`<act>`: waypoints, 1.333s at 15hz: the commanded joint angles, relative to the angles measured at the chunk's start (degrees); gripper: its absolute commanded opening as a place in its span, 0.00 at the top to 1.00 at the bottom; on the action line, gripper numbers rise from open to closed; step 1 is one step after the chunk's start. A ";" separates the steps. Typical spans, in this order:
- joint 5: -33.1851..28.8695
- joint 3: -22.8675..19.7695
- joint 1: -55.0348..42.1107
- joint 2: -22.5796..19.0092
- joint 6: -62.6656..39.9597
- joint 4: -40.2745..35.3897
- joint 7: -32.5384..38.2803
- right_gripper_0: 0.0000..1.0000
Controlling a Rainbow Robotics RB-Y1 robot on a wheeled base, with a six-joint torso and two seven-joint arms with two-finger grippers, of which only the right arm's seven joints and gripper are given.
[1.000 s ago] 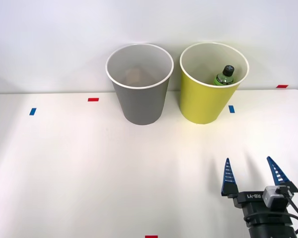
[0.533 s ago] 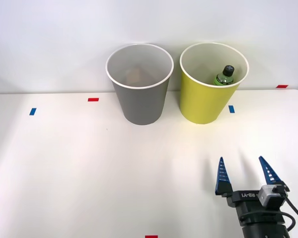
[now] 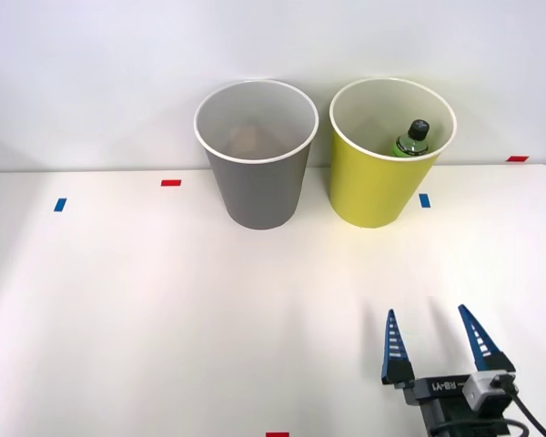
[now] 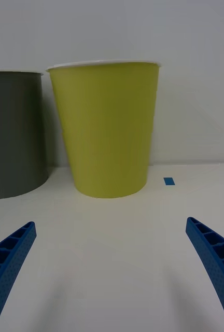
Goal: Put cans in the gray bin, plastic bottles in the light green bin
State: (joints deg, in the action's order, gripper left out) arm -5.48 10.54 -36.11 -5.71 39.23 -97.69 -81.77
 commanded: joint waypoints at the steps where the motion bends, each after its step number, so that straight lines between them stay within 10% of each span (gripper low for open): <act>1: -0.94 1.23 -4.50 -0.97 3.49 0.04 -0.40 0.00; 7: -1.55 1.58 -11.36 -0.45 3.84 -3.38 8.21 0.00; 20: -0.67 2.20 -20.50 -0.01 8.41 -3.30 3.64 0.00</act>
State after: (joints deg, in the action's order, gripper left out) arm -6.21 12.71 -56.26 -5.74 47.23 -100.99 -77.64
